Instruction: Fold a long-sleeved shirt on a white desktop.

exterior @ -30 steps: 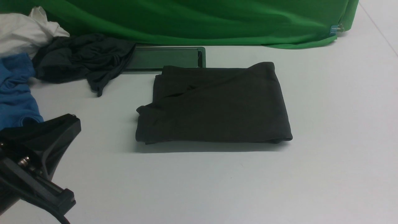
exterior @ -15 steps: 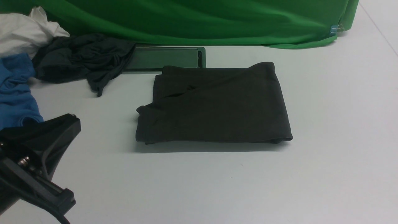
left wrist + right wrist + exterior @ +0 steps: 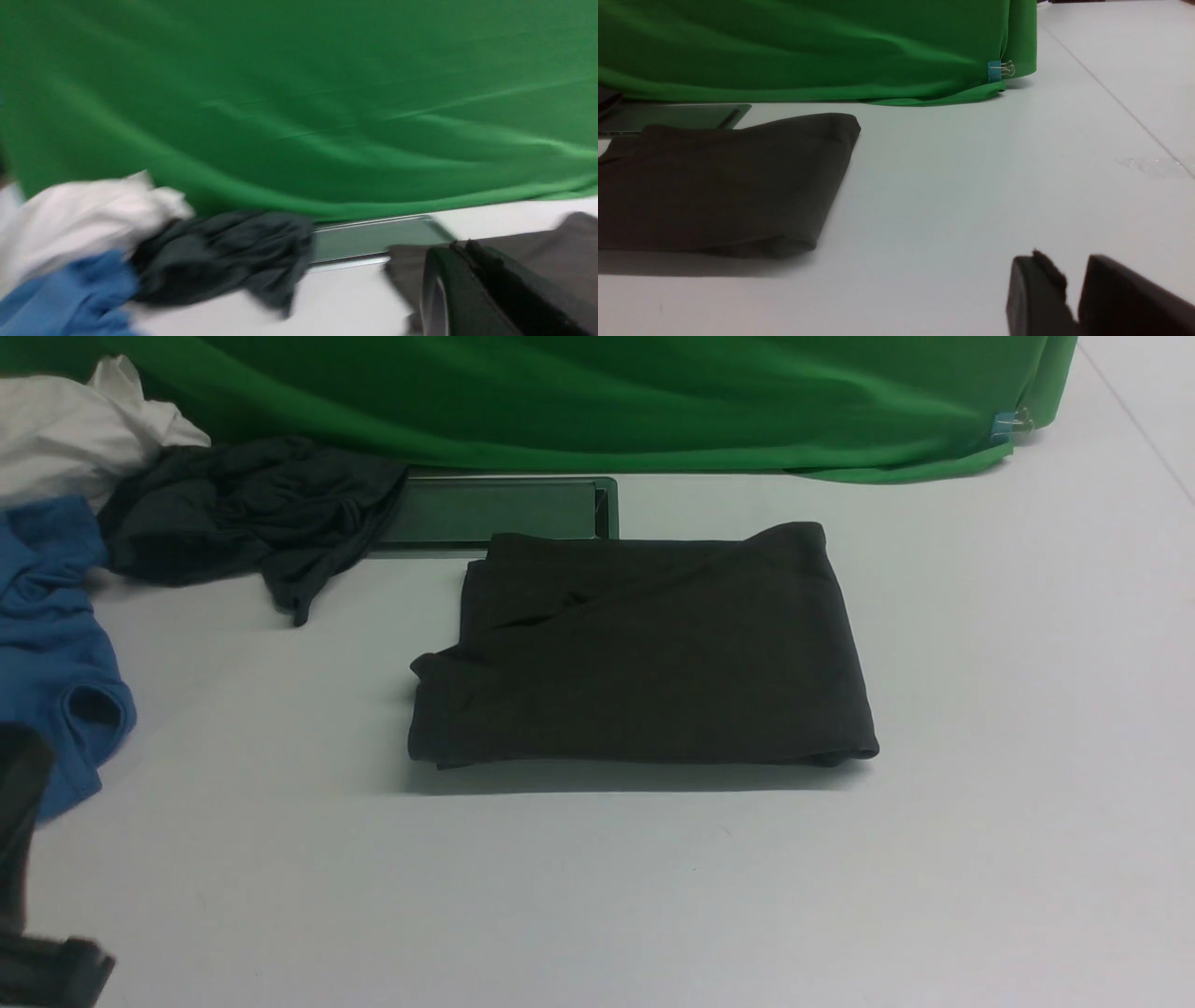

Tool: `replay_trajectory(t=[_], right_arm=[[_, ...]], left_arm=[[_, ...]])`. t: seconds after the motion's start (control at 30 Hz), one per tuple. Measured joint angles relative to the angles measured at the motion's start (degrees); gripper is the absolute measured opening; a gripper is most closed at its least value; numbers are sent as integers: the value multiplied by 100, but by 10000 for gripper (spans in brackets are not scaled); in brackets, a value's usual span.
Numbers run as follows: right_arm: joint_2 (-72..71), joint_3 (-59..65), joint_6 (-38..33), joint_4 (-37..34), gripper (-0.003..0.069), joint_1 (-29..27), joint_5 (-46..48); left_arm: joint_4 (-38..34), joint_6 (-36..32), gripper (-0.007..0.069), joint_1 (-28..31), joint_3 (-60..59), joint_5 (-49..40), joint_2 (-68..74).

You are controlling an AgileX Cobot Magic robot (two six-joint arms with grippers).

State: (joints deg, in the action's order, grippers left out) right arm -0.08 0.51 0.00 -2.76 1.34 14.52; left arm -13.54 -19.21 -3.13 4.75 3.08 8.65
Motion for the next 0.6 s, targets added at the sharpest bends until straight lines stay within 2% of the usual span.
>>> replay_trajectory(t=[0.13, 0.23, 0.4, 0.6], right_arm=[[0, 0, 0, 0, 158, 0, 0], [-6, 0, 0, 0, 167, 0, 0], [-6, 0, 0, 0, 179, 0, 0], [-6, 0, 0, -4, 199, 0, -1]], left_arm=[[-5, 129, 17, 696, -454, -636, -773], [-86, 201, 17, 910, -507, -1135, -846], [-131, 236, 17, 854, -514, -1750, -868], [-132, 72, 17, 644, -514, -1791, -875]])
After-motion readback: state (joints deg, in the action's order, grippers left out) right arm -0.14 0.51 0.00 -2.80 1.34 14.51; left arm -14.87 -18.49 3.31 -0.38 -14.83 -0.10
